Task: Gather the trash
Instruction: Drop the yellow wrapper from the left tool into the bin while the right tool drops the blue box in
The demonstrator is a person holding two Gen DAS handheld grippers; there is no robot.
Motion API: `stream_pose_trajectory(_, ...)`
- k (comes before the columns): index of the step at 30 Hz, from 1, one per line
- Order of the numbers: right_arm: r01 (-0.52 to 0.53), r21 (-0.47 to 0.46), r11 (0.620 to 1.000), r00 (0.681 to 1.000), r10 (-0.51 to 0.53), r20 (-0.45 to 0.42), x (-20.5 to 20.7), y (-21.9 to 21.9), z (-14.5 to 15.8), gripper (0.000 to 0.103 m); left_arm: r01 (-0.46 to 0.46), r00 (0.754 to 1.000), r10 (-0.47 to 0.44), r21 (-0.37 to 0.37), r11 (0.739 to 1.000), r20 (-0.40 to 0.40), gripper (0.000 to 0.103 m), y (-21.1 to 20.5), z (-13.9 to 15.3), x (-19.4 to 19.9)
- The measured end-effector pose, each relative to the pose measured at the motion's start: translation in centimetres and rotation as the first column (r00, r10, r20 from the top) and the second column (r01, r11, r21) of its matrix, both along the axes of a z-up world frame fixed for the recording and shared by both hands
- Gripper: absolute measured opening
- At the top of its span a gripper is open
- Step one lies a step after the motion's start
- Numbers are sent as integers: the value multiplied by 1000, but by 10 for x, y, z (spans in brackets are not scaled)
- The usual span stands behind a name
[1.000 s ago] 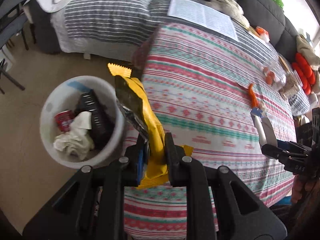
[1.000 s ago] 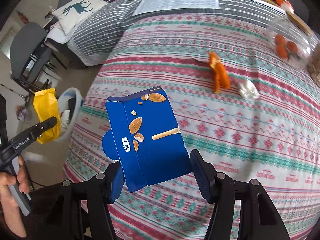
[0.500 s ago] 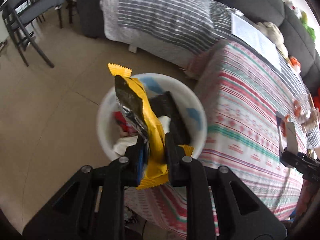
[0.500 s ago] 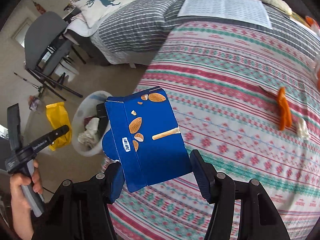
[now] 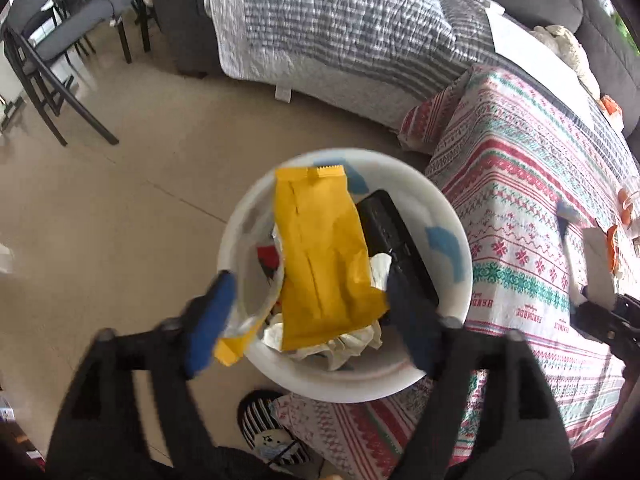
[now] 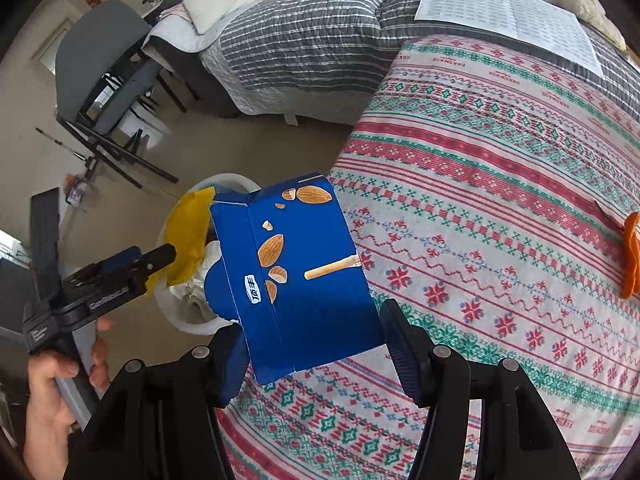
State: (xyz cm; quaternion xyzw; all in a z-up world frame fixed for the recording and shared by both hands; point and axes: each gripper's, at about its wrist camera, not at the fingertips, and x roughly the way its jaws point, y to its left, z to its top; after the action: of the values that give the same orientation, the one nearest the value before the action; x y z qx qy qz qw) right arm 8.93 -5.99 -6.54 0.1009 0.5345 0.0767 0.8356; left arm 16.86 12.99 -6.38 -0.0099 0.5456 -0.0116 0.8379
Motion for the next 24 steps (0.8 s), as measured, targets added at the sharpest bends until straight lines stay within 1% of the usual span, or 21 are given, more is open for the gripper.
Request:
stream_pose_trajectory(2, 1, 1, 1000, 1000, -1, -5, 3, 3, -2, 62, -3, 1000, 3, 2, 1000, 8, 86, 3, 5, -3)
stream_pose_trajectory(4, -2, 4, 1000, 1000, 2, -6, 5, 8, -4, 62, -14, 1000, 13, 5, 1000, 9, 93, 10, 7, -6)
stream_pose_trajectory(7, -23, -10, 1000, 1000, 23, 19, 8, 18, -2, 62, -33, 999, 32, 32, 999, 12, 98, 17, 9, -14)
stream_pose_trajectory(10, -52, -33, 998, 998, 54, 40, 12, 32, -2, 62, -45, 999, 44, 79, 996, 11, 99, 24, 9, -24)
stream_pose_trajectory(15, -110, -36, 993, 992, 112, 65, 24, 59, -9, 62, -62, 998, 61, 124, 990, 17, 101, 38, 14, -33)
stream_pose_trajectory(19, -140, -28, 990, 987, 141, 70, 33, 78, -17, 62, -70, 997, 63, 161, 984, 45, 101, 50, 22, -39)
stream_pose_trajectory(21, -153, -12, 988, 986, 153, 73, 37, 88, -21, 63, -77, 996, 68, 167, 983, 55, 101, 54, 23, -39)
stream_pose_trajectory(24, -166, 6, 986, 983, 165, 81, 42, 97, -24, 64, -92, 995, 85, 152, 984, 48, 101, 61, 20, -38)
